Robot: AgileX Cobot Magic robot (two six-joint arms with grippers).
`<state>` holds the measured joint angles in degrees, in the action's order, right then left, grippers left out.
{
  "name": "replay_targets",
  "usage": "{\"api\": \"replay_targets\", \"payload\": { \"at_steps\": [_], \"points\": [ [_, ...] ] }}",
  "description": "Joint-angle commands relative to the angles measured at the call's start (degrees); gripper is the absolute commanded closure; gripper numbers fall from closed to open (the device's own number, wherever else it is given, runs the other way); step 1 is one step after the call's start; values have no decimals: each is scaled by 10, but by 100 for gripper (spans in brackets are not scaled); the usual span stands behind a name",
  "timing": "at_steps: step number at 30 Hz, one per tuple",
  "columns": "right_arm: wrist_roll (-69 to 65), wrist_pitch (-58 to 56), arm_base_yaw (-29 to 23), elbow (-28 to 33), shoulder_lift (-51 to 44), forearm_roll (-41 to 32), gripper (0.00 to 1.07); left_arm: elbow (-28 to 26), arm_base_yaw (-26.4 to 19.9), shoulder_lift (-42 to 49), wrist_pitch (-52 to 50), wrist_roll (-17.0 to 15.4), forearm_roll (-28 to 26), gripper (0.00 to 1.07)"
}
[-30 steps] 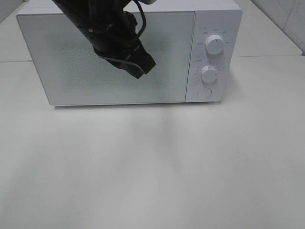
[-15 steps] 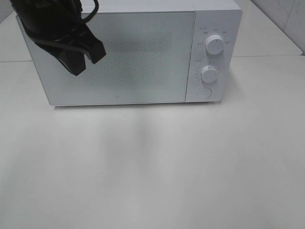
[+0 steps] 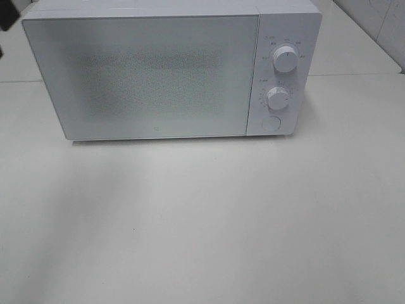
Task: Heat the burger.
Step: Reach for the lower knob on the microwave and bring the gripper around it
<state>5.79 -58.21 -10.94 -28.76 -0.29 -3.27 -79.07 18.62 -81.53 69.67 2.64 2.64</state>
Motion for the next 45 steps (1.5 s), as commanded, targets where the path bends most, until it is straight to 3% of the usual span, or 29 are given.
{"api": "replay_targets", "payload": {
  "at_steps": [1,4,8,13,15,22,33,39,45],
  "points": [
    [1,7,2,1,-15,1,39,69,-56,86,37,-18,-8,106],
    [1,7,2,1,-15,1,39,80,-61,100,37,-20,-7,106],
    [1,7,2,1,-15,1,39,170,-74,234,36,-23,-11,106],
    [1,7,2,1,-15,1,39,207,-74,303,36,-23,-22,106],
    [1,7,2,1,-15,1,39,258,-74,396,36,-22,-26,106],
    [1,7,2,1,-15,1,39,340,-74,561,36,-22,-26,106],
    [1,7,2,1,-15,1,39,414,-74,795,36,6,-31,106],
    [1,7,2,1,-15,1,39,439,-74,830,34,6,-42,106],
    [1,7,2,1,-14,-2,39,487,-74,833,-91,26,-36,106]
  ]
}}
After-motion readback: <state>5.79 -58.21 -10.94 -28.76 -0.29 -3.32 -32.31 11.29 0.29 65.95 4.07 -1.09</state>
